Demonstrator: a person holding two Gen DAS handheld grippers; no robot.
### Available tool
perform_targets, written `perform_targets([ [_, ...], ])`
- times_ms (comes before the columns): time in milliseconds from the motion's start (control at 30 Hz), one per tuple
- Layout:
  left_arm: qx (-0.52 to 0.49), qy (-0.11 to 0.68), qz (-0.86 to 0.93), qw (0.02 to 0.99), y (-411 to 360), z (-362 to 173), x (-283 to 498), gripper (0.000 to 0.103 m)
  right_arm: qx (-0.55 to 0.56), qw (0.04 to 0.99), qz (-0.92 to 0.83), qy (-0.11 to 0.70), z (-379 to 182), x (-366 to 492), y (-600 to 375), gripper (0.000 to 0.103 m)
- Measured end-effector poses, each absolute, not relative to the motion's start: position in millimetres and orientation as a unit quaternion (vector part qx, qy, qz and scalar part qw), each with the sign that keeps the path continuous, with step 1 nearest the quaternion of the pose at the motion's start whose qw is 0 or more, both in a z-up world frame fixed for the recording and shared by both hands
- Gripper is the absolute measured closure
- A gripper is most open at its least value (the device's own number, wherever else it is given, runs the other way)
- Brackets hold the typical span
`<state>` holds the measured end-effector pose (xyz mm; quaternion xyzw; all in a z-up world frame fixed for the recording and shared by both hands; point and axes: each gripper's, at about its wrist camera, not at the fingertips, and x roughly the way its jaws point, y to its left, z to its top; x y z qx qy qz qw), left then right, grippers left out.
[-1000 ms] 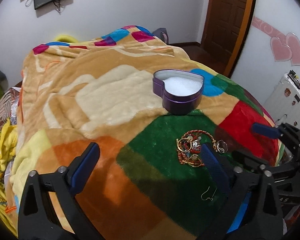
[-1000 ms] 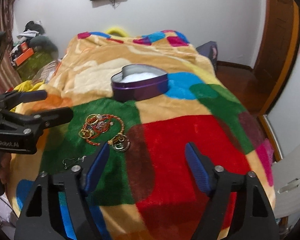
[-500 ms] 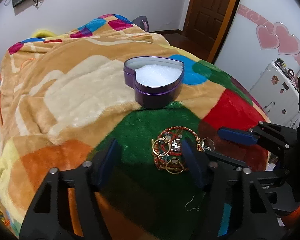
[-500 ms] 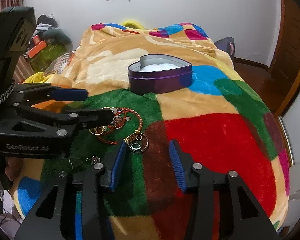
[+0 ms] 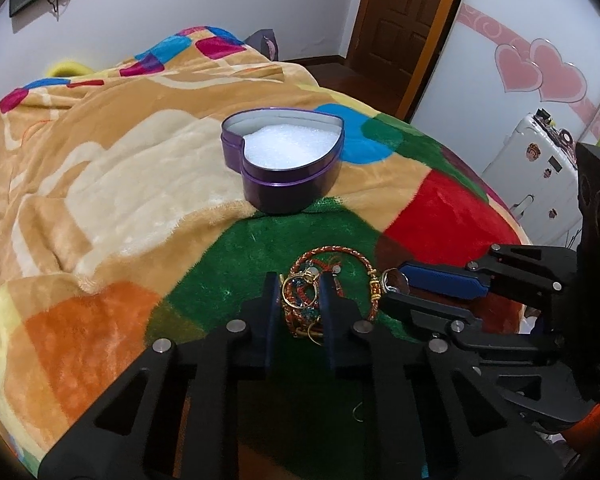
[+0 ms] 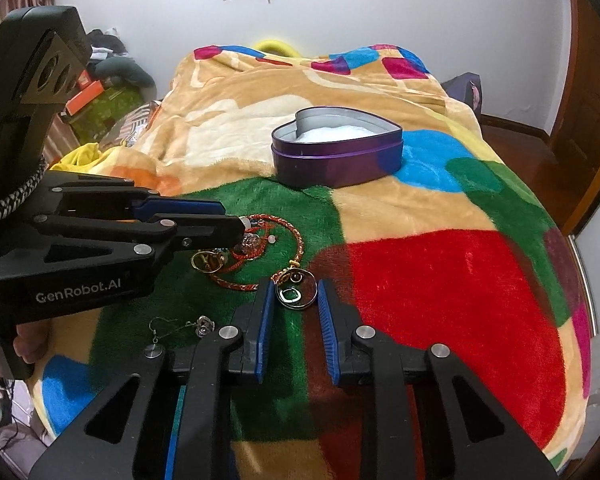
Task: Organize jewelry
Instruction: 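Lower the right tool to the jewelry pile and grasp a silver ring, then carry the silver ring with the right tool into the heart tin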
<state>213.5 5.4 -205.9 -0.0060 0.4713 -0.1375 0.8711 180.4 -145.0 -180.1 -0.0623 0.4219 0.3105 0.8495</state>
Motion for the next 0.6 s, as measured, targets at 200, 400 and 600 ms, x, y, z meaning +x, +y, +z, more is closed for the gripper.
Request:
perform_targets([
  [200,-0.002,0.457,-0.132,0.879,7,-195,209,0.085,-0.058,0.853,0.305,0.418,-172,180,-149,0.083],
  [400,-0.004,0.441,-0.121,0.89,9,-178,206,0.087,-0.054,0.866,0.294,0.402,-155,181,-155,0.083],
  [600,0.002,0.414,-0.105,0.904,13,-156,206,0.087,-0.052,0.882,0.284,0.373,-133,187,-158,0.083],
])
